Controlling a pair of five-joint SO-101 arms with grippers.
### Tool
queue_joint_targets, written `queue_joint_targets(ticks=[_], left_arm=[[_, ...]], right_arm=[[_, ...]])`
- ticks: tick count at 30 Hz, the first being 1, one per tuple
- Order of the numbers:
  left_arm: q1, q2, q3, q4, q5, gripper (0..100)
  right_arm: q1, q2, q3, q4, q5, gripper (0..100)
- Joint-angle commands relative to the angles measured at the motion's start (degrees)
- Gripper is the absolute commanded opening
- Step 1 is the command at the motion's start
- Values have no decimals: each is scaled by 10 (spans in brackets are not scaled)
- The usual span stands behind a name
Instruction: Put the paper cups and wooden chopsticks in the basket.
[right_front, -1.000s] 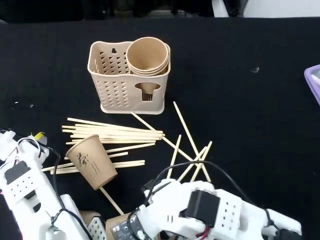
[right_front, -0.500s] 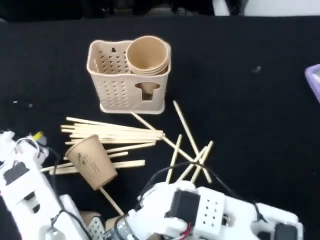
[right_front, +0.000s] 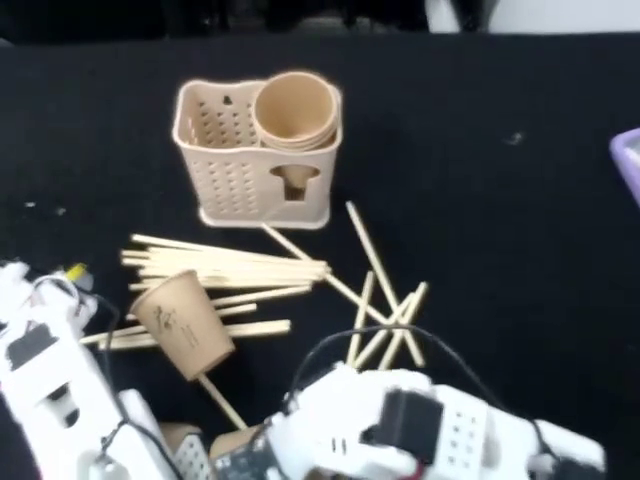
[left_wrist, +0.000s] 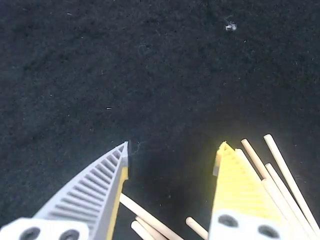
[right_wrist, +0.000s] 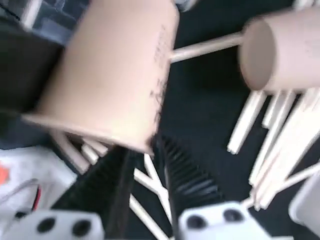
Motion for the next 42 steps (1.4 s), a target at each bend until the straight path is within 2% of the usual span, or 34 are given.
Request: queue_joint_targets(ticks=[1, 5, 11, 15, 20, 24, 30, 36, 42], left_arm=[[-6, -10, -36, -12, 7, 277], [-6, -10, -36, -12, 7, 277], [-6, -10, -37, -12, 7, 277], [-6, -10, -36, -12, 7, 277], [-3, -10, -33, -11, 7, 277], [-2, -9, -26, -13, 7, 277], [-1, -9, -20, -13, 8, 277], [-1, -10, 10, -48, 42, 277], [-1, -10, 18, -58, 42, 277]], right_arm=[[45, -38, -37, 21, 41, 11], [140, -39, -82, 37, 61, 11], [278, -38, -131, 32, 50, 11], [370, -37, -146, -3, -14, 11], [535, -29, -171, -53, -104, 11], [626, 41, -220, -69, -184, 11], [674, 260, -427, -7, -291, 11], [658, 465, -759, 134, -373, 11], [626, 591, -956, 141, -430, 11]])
